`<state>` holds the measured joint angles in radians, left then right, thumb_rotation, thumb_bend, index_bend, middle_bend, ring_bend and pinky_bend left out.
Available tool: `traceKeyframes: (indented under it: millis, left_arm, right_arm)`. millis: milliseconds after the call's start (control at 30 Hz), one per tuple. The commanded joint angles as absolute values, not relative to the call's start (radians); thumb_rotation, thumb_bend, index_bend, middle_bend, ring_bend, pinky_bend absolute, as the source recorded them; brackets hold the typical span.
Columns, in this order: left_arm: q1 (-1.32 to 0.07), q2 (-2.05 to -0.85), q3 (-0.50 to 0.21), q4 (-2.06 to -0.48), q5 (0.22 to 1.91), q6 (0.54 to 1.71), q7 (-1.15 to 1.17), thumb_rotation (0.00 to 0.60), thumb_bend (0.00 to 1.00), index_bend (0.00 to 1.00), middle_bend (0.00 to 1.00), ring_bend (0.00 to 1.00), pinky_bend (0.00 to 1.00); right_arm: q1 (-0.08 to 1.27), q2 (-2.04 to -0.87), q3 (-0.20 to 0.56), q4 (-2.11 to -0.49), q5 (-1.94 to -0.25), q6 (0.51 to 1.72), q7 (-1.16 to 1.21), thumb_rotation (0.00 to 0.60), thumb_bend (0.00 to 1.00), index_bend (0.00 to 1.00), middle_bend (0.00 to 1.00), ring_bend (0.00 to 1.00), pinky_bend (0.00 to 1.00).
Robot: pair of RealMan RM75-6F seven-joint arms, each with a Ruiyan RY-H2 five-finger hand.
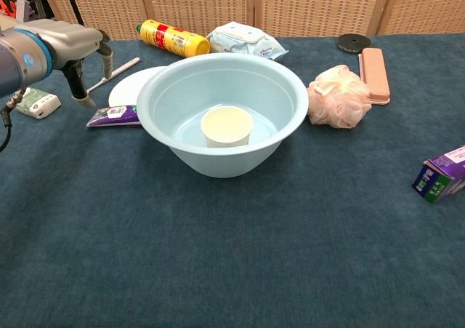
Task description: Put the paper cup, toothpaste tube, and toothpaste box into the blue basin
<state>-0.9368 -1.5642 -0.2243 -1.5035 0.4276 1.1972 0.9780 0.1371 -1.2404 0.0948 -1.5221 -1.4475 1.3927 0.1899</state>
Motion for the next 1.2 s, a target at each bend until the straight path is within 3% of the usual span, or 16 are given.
traceKeyframes:
  millis: [33,900,1200]
  left_arm:
    - [-0.947,-1.591,-0.226,-1.47,0.415,1.187,0.983,0.6,0.19,0.4,0.05,0.04,0.09]
    - [-0.992,-1.777,-0.218,-1.232,0.429,1.104,1.011,0.6,0.22,0.41,0.05,0.04,0.09]
    - [-0.976,-1.789,-0.217,-1.206,0.475,1.108,0.988,0.6,0.28,0.58,0.1,0.04,0.09]
  right_arm:
    - [0.138,-1.241,0.095,-1.521,-1.446,1.39,0.191,0.6,0.21,0.15,0.0,0.0,0.0]
    - [0.145,-1.244,0.094,-1.505,-1.444,1.378,0.214,0.6,0.21,0.15,0.0,0.0,0.0]
    - [0.144,-1.245,0.094,-1.501,-1.446,1.382,0.218,0.6,0.21,0.15,0.0,0.0,0.0]
